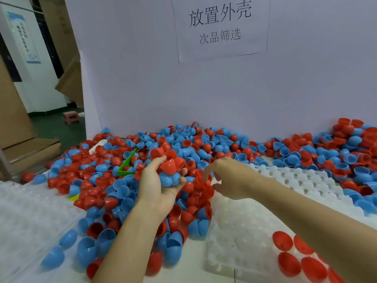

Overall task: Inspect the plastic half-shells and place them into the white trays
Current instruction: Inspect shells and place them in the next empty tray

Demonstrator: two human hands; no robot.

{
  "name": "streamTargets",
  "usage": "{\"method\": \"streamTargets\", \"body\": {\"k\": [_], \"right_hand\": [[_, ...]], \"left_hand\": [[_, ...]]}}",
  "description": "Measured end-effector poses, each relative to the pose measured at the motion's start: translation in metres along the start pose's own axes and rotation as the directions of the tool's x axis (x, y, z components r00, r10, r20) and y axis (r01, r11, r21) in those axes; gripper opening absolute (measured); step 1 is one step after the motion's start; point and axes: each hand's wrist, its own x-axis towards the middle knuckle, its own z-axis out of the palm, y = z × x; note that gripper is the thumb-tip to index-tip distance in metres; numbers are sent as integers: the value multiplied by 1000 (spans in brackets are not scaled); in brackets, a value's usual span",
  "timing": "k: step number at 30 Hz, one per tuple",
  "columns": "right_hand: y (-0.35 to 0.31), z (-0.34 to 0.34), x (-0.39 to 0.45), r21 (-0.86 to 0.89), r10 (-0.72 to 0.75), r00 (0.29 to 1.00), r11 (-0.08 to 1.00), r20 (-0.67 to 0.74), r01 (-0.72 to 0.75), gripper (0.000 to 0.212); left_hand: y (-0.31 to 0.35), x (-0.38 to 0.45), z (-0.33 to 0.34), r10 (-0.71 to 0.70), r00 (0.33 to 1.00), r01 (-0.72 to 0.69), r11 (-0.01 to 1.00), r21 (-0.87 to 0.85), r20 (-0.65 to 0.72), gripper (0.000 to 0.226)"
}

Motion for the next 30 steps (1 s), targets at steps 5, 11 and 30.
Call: {"method": "streamTargets", "body": {"k": [5,11,30], "right_hand": [[-2,12,14,-95,-74,997,992,33,77,21],[-3,8,17,-193,-107,994,975,9,107,15],[-26,-63,-108,-155,142,935,983,326,-95,10]], "left_hand": [[2,2,-2,5,1000,-5,1000,-13,15,21],[4,3,-4,14,1000,-13,999,-32,27,24],[-9,-2,6,35,996,-42,995,89,81,23]]}}
